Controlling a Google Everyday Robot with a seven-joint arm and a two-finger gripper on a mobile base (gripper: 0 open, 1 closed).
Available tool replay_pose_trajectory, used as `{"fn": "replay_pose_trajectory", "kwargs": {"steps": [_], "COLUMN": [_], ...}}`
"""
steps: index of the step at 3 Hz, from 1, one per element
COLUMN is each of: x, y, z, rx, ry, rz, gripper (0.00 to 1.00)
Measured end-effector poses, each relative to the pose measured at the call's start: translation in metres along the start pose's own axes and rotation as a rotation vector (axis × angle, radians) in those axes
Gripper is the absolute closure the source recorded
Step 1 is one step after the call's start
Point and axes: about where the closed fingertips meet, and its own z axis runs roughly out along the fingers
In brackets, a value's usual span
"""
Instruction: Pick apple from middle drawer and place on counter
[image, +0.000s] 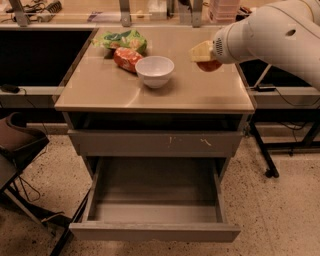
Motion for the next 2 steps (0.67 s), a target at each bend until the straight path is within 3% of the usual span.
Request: {"fn": "replay_pose_trajectory", "kwargs": {"steps": [1,2], "x": [0.013,0.048], "y": [-0.02,-0.051], "z": [0.04,0.105], "rx": [0.028,0.056], "ry": [0.065,0.168], "rz": [0.013,0.037], "gripper": [1.0,1.0]}}
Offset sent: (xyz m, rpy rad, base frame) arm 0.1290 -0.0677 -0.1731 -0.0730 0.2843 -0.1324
